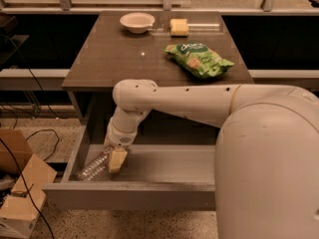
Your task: Pick water bottle from top drawer and place on counter
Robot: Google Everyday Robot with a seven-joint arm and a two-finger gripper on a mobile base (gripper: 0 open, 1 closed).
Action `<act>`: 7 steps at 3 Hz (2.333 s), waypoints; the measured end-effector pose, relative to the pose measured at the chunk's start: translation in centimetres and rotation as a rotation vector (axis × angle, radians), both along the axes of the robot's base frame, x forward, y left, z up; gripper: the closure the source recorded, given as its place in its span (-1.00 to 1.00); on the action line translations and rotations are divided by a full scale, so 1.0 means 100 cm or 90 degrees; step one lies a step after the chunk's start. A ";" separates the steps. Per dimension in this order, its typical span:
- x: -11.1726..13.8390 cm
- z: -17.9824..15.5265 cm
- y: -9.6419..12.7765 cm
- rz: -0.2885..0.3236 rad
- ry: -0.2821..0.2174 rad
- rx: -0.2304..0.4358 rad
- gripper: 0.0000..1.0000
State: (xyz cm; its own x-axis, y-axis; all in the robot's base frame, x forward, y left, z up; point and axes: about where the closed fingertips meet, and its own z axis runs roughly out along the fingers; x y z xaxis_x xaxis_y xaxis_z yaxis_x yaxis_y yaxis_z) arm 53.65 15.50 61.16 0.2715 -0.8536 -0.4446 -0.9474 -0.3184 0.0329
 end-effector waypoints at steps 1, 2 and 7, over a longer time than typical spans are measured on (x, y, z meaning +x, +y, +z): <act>0.000 0.009 -0.001 -0.007 -0.010 -0.003 0.41; -0.005 0.020 -0.013 -0.035 -0.028 -0.003 0.87; 0.000 0.214 -0.182 -0.273 -0.188 0.015 1.00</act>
Offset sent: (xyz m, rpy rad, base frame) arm -0.0084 -0.0309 0.0380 -0.0047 -0.0870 -0.1143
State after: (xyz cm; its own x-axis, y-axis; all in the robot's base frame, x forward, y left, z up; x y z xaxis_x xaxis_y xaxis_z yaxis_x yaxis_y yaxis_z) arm 53.69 -2.70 82.55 0.0164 -0.9060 -0.4230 -0.9607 0.1030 -0.2579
